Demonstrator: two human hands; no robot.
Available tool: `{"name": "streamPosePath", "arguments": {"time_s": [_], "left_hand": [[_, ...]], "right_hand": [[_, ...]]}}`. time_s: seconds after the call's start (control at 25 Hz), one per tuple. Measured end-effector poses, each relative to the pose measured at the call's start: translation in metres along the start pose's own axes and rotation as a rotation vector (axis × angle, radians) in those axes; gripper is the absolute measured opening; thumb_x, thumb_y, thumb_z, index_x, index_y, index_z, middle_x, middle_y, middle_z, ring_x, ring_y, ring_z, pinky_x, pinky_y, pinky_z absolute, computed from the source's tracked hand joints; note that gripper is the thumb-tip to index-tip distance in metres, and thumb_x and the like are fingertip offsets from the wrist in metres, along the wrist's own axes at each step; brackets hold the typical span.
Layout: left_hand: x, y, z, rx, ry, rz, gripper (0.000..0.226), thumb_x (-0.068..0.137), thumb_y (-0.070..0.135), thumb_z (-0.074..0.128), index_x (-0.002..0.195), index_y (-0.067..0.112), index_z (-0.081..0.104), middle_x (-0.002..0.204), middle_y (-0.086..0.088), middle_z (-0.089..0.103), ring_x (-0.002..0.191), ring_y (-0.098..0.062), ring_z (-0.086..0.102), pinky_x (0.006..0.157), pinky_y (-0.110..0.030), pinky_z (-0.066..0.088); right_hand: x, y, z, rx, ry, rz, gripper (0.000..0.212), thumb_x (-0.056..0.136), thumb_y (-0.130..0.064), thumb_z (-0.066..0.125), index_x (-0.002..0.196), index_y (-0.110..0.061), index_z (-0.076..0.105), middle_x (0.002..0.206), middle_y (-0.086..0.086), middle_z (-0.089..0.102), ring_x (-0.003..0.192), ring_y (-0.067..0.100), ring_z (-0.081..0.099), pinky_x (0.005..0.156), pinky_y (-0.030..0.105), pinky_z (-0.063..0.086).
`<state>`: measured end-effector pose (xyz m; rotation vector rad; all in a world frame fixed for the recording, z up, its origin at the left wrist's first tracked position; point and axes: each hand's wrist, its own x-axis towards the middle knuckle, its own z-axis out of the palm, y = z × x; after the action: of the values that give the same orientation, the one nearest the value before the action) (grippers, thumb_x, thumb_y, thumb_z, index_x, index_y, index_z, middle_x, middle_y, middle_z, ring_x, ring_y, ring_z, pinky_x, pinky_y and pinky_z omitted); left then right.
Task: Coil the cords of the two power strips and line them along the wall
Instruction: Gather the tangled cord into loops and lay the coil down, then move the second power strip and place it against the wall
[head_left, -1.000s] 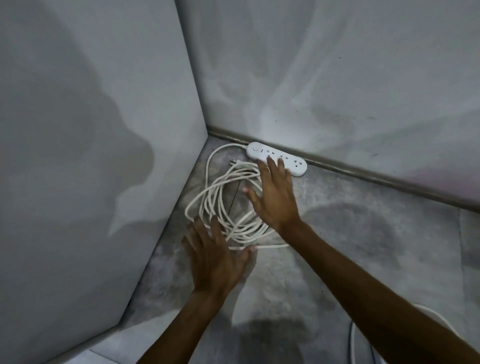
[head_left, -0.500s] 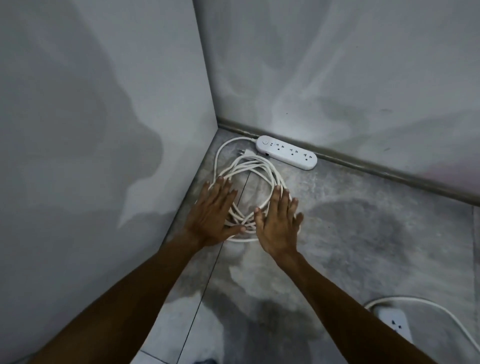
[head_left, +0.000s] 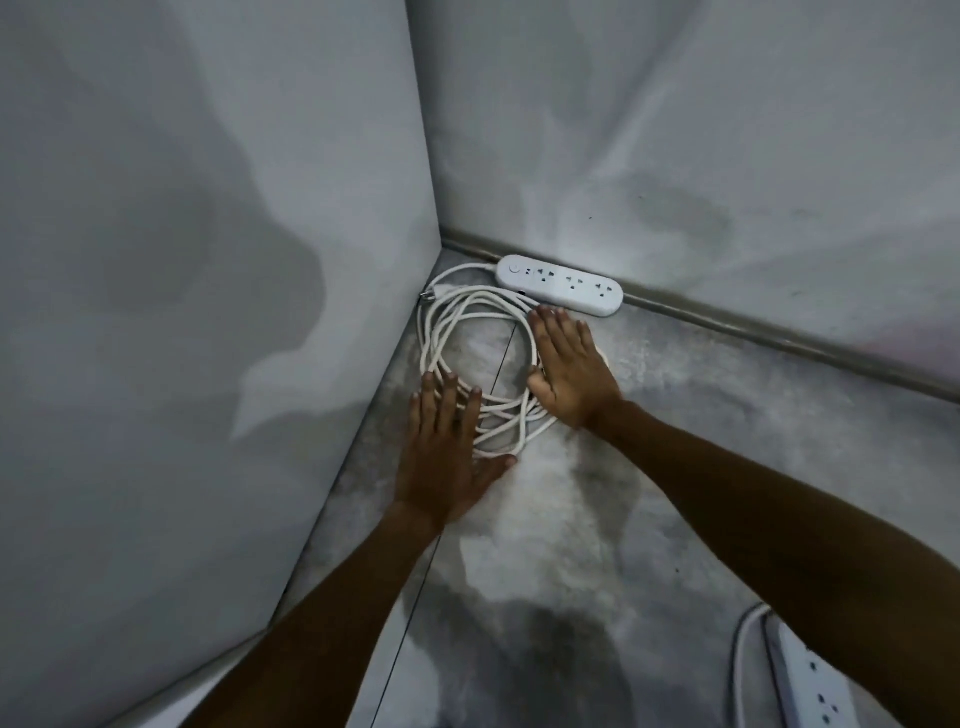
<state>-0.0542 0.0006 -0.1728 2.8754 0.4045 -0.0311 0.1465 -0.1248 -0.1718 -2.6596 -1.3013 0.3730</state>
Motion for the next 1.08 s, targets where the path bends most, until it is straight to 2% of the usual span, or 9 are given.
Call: {"name": "streamPosePath", "arguments": {"time_s": [0.16, 0.36, 0.48, 0.56, 0.68, 0.8, 0.92, 1.08], "left_hand": [[0.007, 0.006, 0.008, 0.012, 0.005, -0.043, 0.097, 0.087, 0.077, 0.042, 0.155, 0.008, 0.030, 0.162, -0.027, 0.017, 0.150, -0.046, 0.006, 0.120, -0.059, 0.011], [0.023, -0.006, 0.006, 0.029, -0.051, -0.003, 0.104, 0.083, 0.081, 0.041, 0.156, 0.009, 0.026, 0.162, -0.028, 0.016, 0.150, -0.049, 0.006, 0.119, -0.061, 0.012], [0.031, -0.008, -0.005, 0.041, -0.088, 0.027, 0.110, 0.078, 0.083, 0.046, 0.155, 0.006, 0.030, 0.159, -0.031, 0.020, 0.148, -0.052, 0.010, 0.119, -0.063, 0.013], [0.031, -0.008, -0.016, 0.021, -0.099, 0.044, 0.111, 0.076, 0.082, 0.051, 0.153, 0.005, 0.033, 0.159, -0.031, 0.022, 0.148, -0.053, 0.010, 0.119, -0.062, 0.009], [0.026, 0.001, -0.043, 0.008, -0.152, 0.032, 0.111, 0.077, 0.080, 0.054, 0.157, 0.009, 0.024, 0.163, -0.027, 0.012, 0.151, -0.045, 0.001, 0.121, -0.057, 0.001], [0.025, 0.025, -0.077, 0.023, -0.155, 0.068, 0.107, 0.081, 0.077, 0.053, 0.158, 0.010, 0.020, 0.164, -0.025, 0.008, 0.152, -0.041, -0.003, 0.121, -0.056, -0.002], [0.025, 0.065, -0.120, 0.032, -0.112, 0.151, 0.106, 0.080, 0.078, 0.051, 0.155, 0.007, 0.027, 0.162, -0.025, 0.020, 0.151, -0.043, 0.009, 0.121, -0.056, 0.005], [0.011, 0.127, -0.158, 0.049, -0.071, 0.277, 0.105, 0.081, 0.082, 0.043, 0.156, 0.010, 0.026, 0.162, -0.021, 0.023, 0.151, -0.039, 0.009, 0.122, -0.053, 0.007]], "right_hand": [[0.010, 0.008, 0.002, -0.034, -0.007, -0.029, 0.082, 0.087, -0.047, 0.020, 0.157, -0.008, 0.010, 0.166, 0.013, 0.008, 0.154, 0.026, 0.003, 0.124, 0.049, 0.004], [0.013, 0.008, 0.001, -0.037, 0.019, -0.023, 0.076, 0.092, -0.042, 0.023, 0.157, -0.005, 0.011, 0.165, 0.014, 0.012, 0.154, 0.025, 0.007, 0.124, 0.050, 0.006], [0.011, 0.007, -0.007, -0.034, -0.027, -0.012, 0.074, 0.094, -0.041, 0.025, 0.157, -0.004, 0.008, 0.165, 0.015, 0.010, 0.154, 0.026, 0.007, 0.124, 0.050, 0.007], [0.012, 0.002, -0.018, 0.000, -0.069, 0.022, 0.075, 0.096, -0.041, 0.031, 0.157, -0.004, 0.007, 0.165, 0.016, 0.010, 0.153, 0.028, 0.010, 0.123, 0.049, 0.013], [0.004, -0.010, -0.051, 0.032, -0.056, 0.033, 0.076, 0.098, -0.041, 0.041, 0.156, -0.002, 0.011, 0.163, 0.020, 0.016, 0.150, 0.033, 0.020, 0.119, 0.047, 0.024], [-0.025, -0.012, -0.090, 0.059, 0.005, 0.072, 0.078, 0.100, -0.050, 0.039, 0.156, -0.003, 0.013, 0.162, 0.020, 0.019, 0.150, 0.031, 0.020, 0.119, 0.049, 0.023], [-0.076, 0.002, -0.137, 0.055, 0.052, 0.158, 0.077, 0.099, -0.054, 0.040, 0.155, -0.004, 0.020, 0.160, 0.021, 0.024, 0.145, 0.037, 0.029, 0.116, 0.050, 0.029], [-0.179, 0.023, -0.168, 0.115, 0.133, 0.357, 0.067, 0.099, -0.048, 0.045, 0.151, -0.007, 0.030, 0.154, 0.019, 0.036, 0.138, 0.037, 0.039, 0.111, 0.048, 0.035]]}}
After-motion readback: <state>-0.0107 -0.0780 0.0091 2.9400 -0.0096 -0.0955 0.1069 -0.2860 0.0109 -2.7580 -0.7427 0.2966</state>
